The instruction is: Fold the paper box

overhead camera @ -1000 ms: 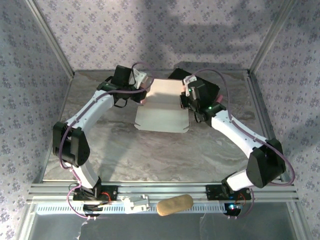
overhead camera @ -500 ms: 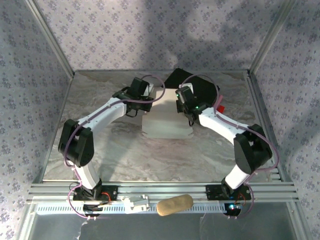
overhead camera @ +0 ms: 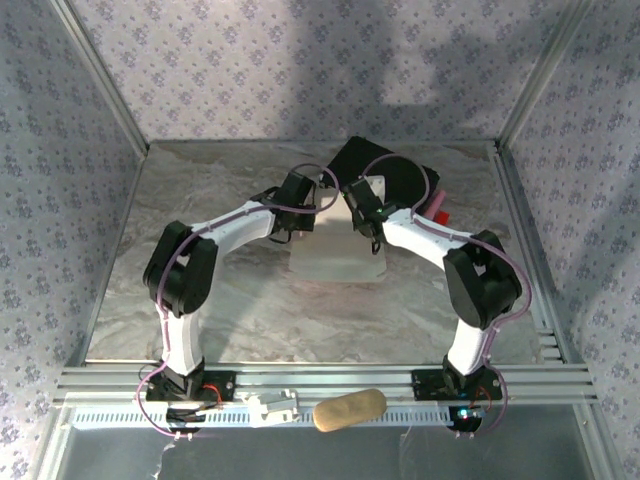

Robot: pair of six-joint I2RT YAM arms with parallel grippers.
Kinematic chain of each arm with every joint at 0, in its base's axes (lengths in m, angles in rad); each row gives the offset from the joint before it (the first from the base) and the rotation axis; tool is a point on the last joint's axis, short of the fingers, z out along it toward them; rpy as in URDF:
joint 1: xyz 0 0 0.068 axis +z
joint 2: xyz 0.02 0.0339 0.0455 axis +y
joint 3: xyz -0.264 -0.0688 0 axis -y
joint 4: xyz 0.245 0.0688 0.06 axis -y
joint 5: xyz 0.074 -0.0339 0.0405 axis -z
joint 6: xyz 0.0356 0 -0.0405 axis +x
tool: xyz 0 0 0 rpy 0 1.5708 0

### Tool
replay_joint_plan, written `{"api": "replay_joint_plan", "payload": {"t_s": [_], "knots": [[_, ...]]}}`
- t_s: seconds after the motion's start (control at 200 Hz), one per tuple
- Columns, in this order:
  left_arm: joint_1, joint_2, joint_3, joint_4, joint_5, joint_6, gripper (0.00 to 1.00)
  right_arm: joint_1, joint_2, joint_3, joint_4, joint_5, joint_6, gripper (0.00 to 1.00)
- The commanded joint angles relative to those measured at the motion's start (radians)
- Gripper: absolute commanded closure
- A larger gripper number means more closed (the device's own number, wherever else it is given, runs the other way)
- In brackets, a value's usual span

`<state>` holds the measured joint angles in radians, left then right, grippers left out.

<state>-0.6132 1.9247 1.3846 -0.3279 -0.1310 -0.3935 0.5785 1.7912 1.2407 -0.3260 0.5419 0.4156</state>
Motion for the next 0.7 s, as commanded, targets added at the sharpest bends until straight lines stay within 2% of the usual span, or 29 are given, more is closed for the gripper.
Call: {"api": "replay_joint_plan", "payload": {"t_s": [0.0,0.24,0.485,0.695], "knots": [[0.010,0.015,0.012,0.029,-0.031,-0.045,1.00,-0.021,0.016,0.006,-0.014,0.010,0.017,1.00],[0.014,0.033,0.014,0.025,-0.043,-0.050,1.00,-0.047,0.040,-0.001,0.011,-0.045,-0.001,1.00],[0.016,0.039,0.017,0.023,-0.047,-0.074,1.00,-0.052,0.050,-0.014,0.022,-0.069,-0.003,0.89],[0.016,0.040,0.015,0.014,-0.051,-0.078,1.00,-0.063,0.059,-0.018,0.019,-0.062,0.007,0.84]]}}
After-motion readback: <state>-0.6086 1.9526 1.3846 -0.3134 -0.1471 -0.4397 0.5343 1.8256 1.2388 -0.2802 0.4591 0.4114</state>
